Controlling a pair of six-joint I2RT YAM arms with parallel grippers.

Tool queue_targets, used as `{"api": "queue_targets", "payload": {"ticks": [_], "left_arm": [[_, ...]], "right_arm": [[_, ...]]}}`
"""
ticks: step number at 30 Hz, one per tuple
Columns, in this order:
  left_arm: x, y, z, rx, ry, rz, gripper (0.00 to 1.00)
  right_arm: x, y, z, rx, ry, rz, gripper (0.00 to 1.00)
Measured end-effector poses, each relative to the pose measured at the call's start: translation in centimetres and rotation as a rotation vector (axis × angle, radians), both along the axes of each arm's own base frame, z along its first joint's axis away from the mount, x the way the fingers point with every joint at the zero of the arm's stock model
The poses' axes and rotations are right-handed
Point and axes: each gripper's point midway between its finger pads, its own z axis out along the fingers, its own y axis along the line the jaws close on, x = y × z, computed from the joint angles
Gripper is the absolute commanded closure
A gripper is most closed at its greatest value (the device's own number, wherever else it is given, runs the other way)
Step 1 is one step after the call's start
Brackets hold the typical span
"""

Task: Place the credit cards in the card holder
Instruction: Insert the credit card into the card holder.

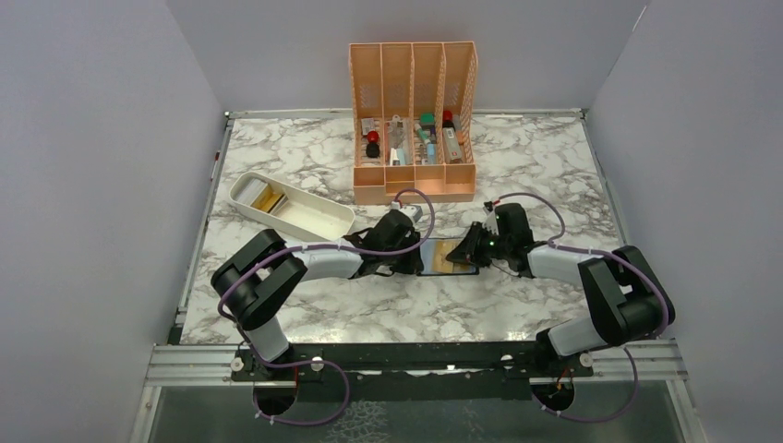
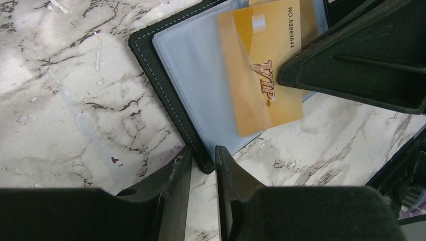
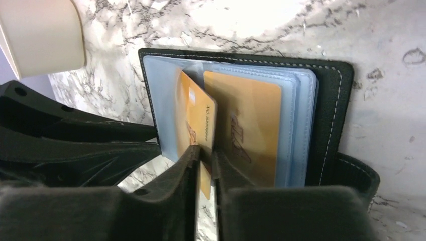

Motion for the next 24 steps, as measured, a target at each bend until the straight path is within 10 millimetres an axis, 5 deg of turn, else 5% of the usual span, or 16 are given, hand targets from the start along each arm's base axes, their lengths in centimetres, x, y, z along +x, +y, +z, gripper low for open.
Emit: {"api": "queue_targets", "payload": {"ticks": [4,15,24], "left_arm": [[-0.1,-0.1,0.0,-0.001,0.0,-0.003,0.73],[-0.5,-0.5,0.1,-0.009,0.015,0.001,0.67],[0.3,-0.9,0.5,0.011,0.009,0.014,0.65]], "right_arm": [[0.3,-0.3,-0.1,-0.041,0.006,0.006,0.61],[1.4,-2.7,0.5,-0.22,-0.017,-0.035,0.59],[1.5,-3.1,0.2,-0.266,-0.023,0.001,0.8]]}}
